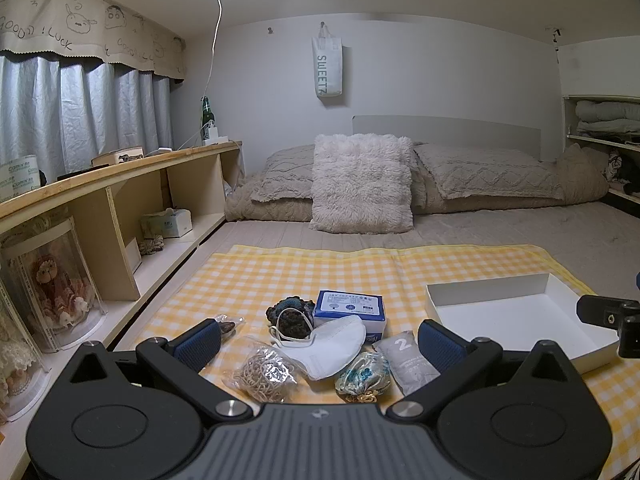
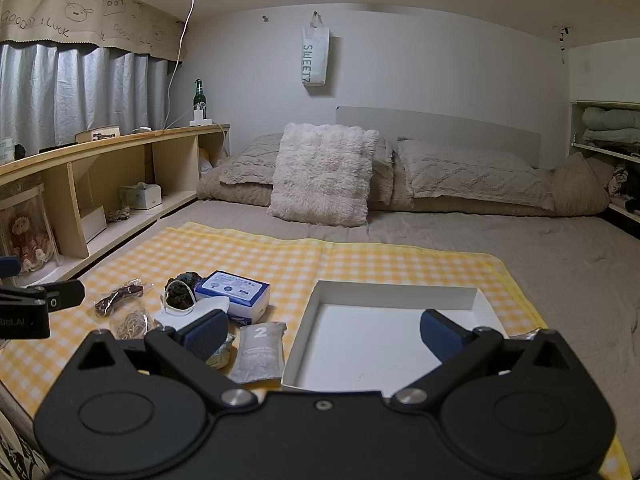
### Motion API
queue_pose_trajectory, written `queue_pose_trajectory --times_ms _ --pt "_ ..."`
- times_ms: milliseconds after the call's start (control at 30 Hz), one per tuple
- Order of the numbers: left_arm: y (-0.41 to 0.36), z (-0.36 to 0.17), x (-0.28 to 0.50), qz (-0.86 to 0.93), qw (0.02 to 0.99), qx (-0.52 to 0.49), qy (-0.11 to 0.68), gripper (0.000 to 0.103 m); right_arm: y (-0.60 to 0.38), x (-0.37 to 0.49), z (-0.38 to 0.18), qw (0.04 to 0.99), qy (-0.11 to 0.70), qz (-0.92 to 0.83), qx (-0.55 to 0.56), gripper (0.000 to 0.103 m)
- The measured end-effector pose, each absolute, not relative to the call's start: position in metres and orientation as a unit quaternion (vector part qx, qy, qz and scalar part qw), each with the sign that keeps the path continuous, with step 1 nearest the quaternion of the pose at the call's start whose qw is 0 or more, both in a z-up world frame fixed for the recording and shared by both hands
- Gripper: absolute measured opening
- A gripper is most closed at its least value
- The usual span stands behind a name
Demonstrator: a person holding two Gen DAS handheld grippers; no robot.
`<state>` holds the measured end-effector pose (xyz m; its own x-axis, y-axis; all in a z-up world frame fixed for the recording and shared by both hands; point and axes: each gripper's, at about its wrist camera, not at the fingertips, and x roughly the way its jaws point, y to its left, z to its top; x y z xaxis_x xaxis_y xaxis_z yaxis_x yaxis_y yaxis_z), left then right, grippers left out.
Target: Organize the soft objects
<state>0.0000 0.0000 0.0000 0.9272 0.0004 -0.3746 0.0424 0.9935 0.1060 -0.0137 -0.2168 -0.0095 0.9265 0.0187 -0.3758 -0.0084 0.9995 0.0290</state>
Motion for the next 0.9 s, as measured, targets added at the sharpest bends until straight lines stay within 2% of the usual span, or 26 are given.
queue_pose_trajectory --times_ms 900 --pt "0.0001 0.0001 0.0002 -0.011 0.980 0.055 0.192 0.103 -0.2153 -0.0131 -0.0107 0.982 0.191 0.007 0.009 0.103"
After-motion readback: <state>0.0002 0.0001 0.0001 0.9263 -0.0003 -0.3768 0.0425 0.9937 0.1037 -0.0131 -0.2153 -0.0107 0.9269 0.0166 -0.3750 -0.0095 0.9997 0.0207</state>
